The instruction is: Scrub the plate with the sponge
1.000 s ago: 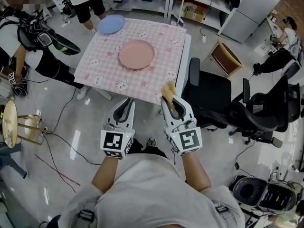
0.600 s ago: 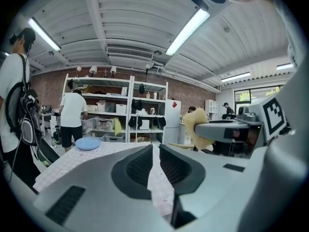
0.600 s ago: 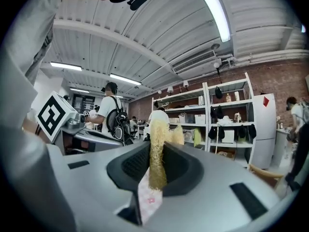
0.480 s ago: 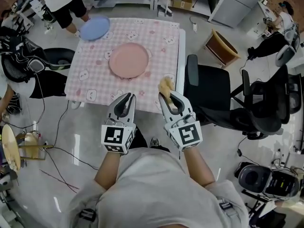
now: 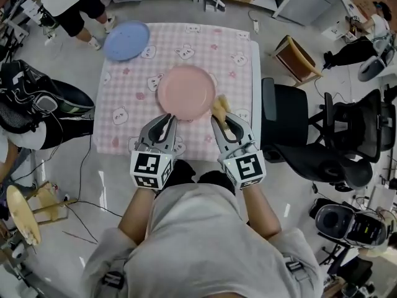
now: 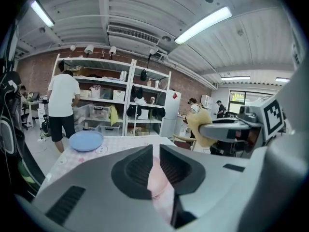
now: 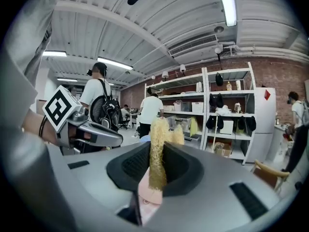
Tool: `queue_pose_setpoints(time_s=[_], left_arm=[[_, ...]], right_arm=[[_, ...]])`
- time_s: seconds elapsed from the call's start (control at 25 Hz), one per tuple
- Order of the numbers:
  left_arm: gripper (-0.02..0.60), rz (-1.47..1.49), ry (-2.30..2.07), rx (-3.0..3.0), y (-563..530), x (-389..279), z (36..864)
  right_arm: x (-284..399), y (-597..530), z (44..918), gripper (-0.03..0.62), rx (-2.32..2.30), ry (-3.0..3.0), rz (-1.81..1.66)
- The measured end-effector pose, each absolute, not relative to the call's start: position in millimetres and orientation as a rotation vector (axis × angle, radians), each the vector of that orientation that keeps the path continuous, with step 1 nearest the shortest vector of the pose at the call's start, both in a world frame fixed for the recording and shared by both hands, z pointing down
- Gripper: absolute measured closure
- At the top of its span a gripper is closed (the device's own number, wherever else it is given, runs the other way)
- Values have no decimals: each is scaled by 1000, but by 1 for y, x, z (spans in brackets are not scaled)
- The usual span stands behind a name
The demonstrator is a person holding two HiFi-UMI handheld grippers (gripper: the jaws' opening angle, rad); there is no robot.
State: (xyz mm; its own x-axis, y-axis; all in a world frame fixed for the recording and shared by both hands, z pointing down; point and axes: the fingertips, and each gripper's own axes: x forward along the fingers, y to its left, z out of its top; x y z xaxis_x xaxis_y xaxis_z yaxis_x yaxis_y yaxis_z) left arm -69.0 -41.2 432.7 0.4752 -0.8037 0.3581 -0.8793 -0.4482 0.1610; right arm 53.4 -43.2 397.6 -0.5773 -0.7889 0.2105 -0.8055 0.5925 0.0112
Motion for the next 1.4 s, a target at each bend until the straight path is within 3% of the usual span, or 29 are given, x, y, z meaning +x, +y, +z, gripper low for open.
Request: queue_pose_setpoints(time_s=[0.72,1.4], left_arm=[[526,611,-1409,2175,-156,-98,538],[514,730,-1317,1777,-174,-152,655]], right_arm=[[41,-162,471,528,1093,-2573,378],[21,-195,572,528,900,-2468,571]])
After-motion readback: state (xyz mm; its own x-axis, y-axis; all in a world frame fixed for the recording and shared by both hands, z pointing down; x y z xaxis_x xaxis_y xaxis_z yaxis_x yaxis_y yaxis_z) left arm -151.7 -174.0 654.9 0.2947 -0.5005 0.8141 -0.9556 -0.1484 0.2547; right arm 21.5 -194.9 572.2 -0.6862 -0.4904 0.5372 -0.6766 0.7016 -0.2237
